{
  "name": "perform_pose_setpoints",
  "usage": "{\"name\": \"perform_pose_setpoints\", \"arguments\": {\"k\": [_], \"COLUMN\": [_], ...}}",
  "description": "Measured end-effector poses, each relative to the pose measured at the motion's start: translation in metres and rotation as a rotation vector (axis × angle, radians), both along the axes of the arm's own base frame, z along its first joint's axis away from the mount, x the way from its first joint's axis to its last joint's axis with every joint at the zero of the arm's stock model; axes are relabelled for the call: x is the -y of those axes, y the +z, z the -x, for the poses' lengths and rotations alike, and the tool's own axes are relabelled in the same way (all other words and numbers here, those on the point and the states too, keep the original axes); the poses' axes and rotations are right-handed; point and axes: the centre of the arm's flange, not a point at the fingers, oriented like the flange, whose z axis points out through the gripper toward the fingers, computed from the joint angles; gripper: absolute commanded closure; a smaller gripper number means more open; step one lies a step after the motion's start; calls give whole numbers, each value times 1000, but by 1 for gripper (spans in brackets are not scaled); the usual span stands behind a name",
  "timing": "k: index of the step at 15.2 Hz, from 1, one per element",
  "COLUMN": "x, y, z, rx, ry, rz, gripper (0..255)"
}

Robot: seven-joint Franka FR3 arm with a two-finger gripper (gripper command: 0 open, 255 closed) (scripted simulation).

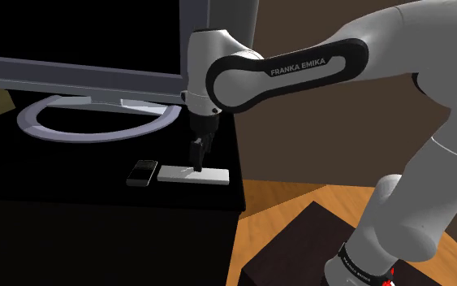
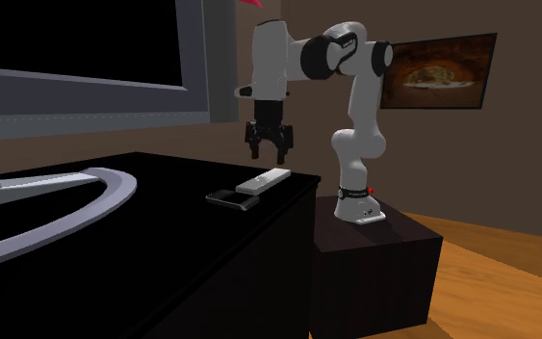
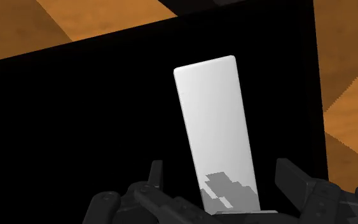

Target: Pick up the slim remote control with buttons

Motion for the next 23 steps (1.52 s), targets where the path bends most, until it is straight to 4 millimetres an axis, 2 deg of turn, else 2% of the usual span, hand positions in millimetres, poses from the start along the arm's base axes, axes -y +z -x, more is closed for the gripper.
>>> {"name": "perform_pose_setpoints", "arguments": {"k": [3,9,10,20,23], "x": [-15,-17,-17,-18,-18], "y": [-14,-45,-47,-48,-38], "z": [-5,-7,-6,-6,-6], "rx": [-10,-11,-11,-9,-10], "ry": [31,35,35,36,35], "rz": [-1,-1,-1,-2,-1], "gripper": [0,0,255,255,255]}}
